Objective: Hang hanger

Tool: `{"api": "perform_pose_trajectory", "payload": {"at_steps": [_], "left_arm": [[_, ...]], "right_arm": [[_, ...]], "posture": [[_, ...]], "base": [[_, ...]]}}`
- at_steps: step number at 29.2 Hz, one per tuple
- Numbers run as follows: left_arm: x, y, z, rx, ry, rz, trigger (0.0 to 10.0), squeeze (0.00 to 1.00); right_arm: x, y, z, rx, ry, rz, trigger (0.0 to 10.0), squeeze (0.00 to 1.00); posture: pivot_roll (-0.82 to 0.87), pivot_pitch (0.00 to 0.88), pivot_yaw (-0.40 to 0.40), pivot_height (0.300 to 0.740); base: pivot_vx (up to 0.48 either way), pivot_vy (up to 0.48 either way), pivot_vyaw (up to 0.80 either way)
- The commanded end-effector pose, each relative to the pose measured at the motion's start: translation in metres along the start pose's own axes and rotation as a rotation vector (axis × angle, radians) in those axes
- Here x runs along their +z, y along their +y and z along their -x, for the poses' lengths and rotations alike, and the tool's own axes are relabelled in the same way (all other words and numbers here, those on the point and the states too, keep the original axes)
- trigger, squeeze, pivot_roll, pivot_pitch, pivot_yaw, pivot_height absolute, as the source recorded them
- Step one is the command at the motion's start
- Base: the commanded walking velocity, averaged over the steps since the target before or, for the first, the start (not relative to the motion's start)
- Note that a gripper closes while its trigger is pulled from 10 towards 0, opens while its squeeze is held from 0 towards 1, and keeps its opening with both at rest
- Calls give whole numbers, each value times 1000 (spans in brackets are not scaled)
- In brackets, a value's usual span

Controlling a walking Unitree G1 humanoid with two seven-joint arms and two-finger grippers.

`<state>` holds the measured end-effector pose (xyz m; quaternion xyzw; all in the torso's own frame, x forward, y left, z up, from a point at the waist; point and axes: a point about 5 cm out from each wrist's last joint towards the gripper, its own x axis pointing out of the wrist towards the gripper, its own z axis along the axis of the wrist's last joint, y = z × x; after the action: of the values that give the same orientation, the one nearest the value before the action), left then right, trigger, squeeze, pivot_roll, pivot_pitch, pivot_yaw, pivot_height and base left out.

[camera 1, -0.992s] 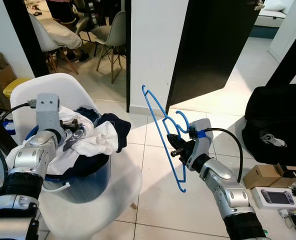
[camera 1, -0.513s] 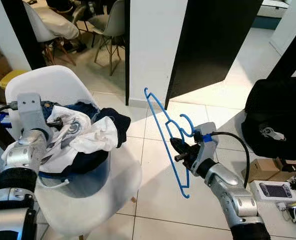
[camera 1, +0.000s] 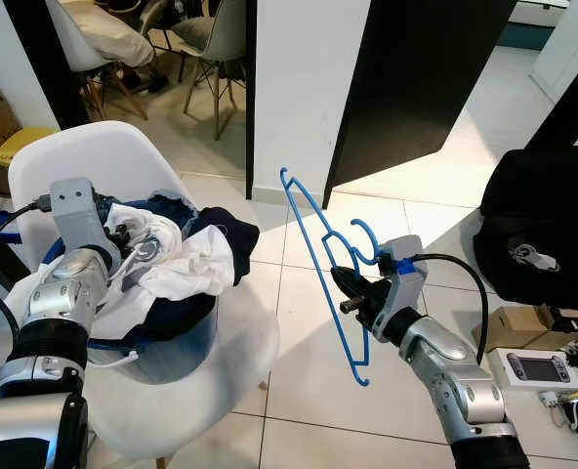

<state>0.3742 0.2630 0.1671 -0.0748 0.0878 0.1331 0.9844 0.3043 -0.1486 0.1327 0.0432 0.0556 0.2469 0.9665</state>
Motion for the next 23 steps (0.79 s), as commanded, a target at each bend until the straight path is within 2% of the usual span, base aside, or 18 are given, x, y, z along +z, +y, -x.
{"api": "perform_pose_trajectory", "payload": {"at_steps": [1,5,9,11,12,13,14,15,17,18,19,21,23], "left_arm": [[-7,-3,-1,-8,38,14,0,0],[-6,-2,-1,-8,35,13,0,0],[13,-6,-1,-51,-33,36,0,0],[36,-18,2,-141,-114,91,0,0],[52,-30,7,-226,-168,110,0,0],[52,-30,7,-226,-168,110,0,0],[63,-37,11,-283,-202,119,0,0],[85,-53,22,-411,-275,143,0,0],[85,-53,22,-411,-275,143,0,0],[108,-69,37,-553,-354,171,0,0],[108,-69,37,-553,-354,171,0,0],[151,-94,75,-847,-491,267,0,0],[175,-102,99,-1011,-558,319,0,0]], "right_arm": [[2,1,2,0,-4,-4,10000,0],[2,1,1,-1,-2,-5,10000,0],[1,0,-1,-4,-1,-10,10000,0],[1,-1,-3,-5,-1,-12,10000,0],[1,-1,-4,-6,-1,-12,10000,0],[1,-1,-4,-6,-1,-12,10000,0],[1,-2,-4,-7,-1,-13,10000,0],[0,-2,-6,-8,-1,-14,10000,0],[0,-2,-6,-8,-1,-14,10000,0],[0,-3,-7,-10,-2,-14,10000,0],[0,-3,-7,-10,-2,-14,10000,0],[-2,-3,-10,-13,-1,-16,10000,0],[-4,-4,-12,-14,0,-18,10000,0]], "posture": [[-79,175,-54,740],[-77,171,-53,740],[-69,159,-52,740],[-64,154,-51,740],[-56,147,-50,740],[-56,147,-50,740],[-56,147,-50,740],[-48,136,-48,740],[-48,136,-48,740],[-41,127,-45,740],[-41,127,-45,740],[-26,104,-41,740],[-19,90,-36,740]], "base": [[0,0,0],[0,0,0],[0,0,0],[0,0,0],[0,0,0],[0,0,0],[0,0,0],[0,0,0],[0,0,0],[0,0,0],[0,0,0],[0,0,0],[0,0,0]]}}
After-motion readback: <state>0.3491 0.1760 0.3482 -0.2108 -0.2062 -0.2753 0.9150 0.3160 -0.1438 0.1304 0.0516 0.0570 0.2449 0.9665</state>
